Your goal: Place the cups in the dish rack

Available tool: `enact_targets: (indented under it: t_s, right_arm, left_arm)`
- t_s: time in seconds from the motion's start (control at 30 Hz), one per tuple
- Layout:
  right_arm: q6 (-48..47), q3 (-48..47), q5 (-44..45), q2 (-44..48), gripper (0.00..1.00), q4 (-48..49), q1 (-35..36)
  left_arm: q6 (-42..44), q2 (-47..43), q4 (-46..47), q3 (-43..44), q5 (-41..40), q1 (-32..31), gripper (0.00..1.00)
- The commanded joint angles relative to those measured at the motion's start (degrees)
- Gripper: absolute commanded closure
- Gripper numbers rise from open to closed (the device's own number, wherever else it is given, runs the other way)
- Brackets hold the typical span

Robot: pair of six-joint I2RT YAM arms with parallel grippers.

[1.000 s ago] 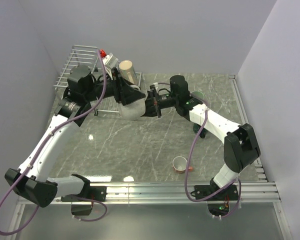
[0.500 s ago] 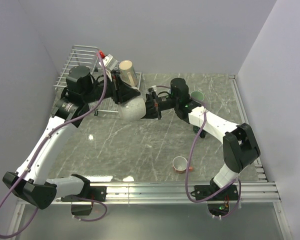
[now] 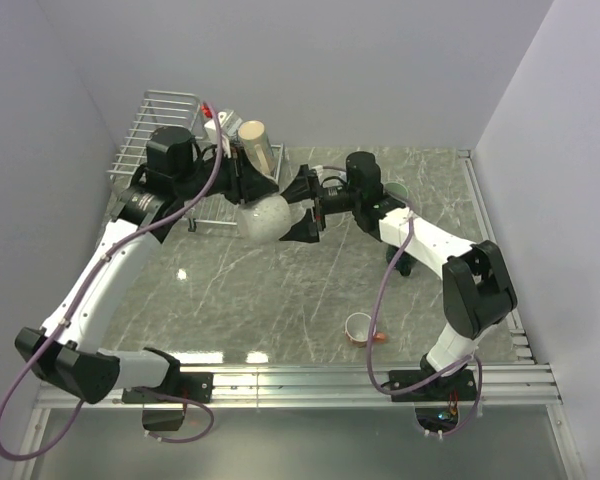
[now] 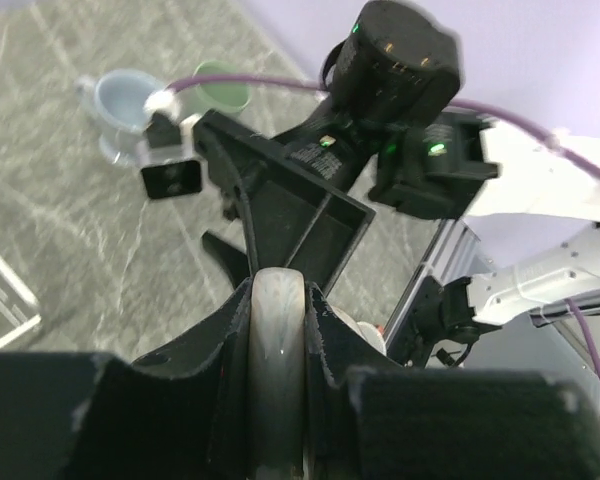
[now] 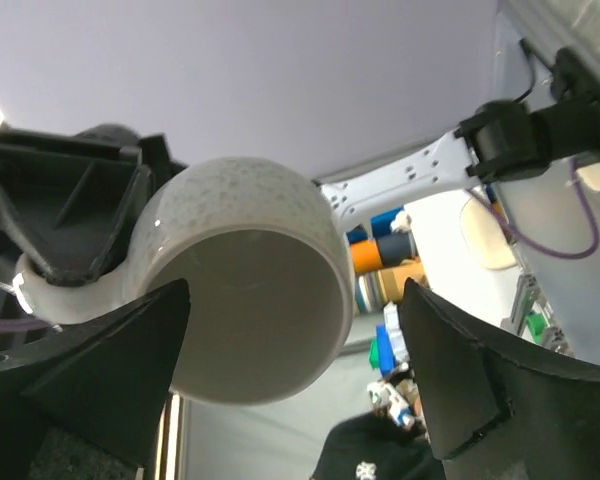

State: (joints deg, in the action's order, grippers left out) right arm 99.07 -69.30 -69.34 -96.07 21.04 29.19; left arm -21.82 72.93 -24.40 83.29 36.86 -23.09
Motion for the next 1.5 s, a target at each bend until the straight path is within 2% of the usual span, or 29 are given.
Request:
enact_targets:
  t_s: [0.0,0.07,0.1,0.17,0.2,0.33,0.53,0.9,1.17,1.27,1.47]
  right_arm:
    - [-12.5,-7.2,2.9,3.0,0.04,-10.6,-0.9]
    - [-24.8,-10.1,6.5,3.5,0.04,-27.0,-3.6]
    - [-36.0,-13.2,11.7,3.4,0.03,-43.9,-4.7]
    - [-42.0,-13.6,16.0,3.8,0.03,-54.3,-7.3]
    - [-43.3,-10.8,17.7,5.2,0.03,-57.2,-10.2]
    - [-42.9,-3.1,20.5,10.6,0.07,-55.7,-16.2]
    - [-48.8,-4.4,21.8,11.1,0.08,-61.1,-17.9]
    - [-50.1,-2.3,20.7,12.2,0.08,-60.5,-17.9]
    - [-50.6,-1.4,20.2,11.7,0.09,-60.0,-18.5]
    - [-50.6,-1.1,20.0,11.1,0.09,-59.6,-18.5]
    - [-50.6,-1.3,19.8,9.9,0.1,-59.4,-18.4]
  left_arm:
    - [0.6,3.5,-8.8,2.6,-3.5,-0.5,1.0]
    - [1.3,6.1,-10.7,4.2,-6.2,-0.2,1.0]
    - [1.3,6.8,-12.0,4.5,-6.7,0.0,1.0]
    - [0.5,8.9,-13.0,5.6,-9.6,0.9,1.0]
    - [0.0,9.9,-14.1,5.9,-10.0,1.6,1.0]
    - [-3.8,16.3,-15.0,7.6,-12.9,5.1,1.0]
    - [-10.5,26.6,-15.1,13.7,-17.3,8.4,1.0]
    - [-14.9,49.3,-28.8,41.9,-30.5,11.5,1.0]
    - [-21.5,53.8,-25.1,39.4,-29.0,14.2,1.0]
    - [-26.1,54.9,-20.4,37.2,-24.6,15.1,1.0]
    - [-32.3,61.0,-20.8,43.2,-24.4,15.3,1.0]
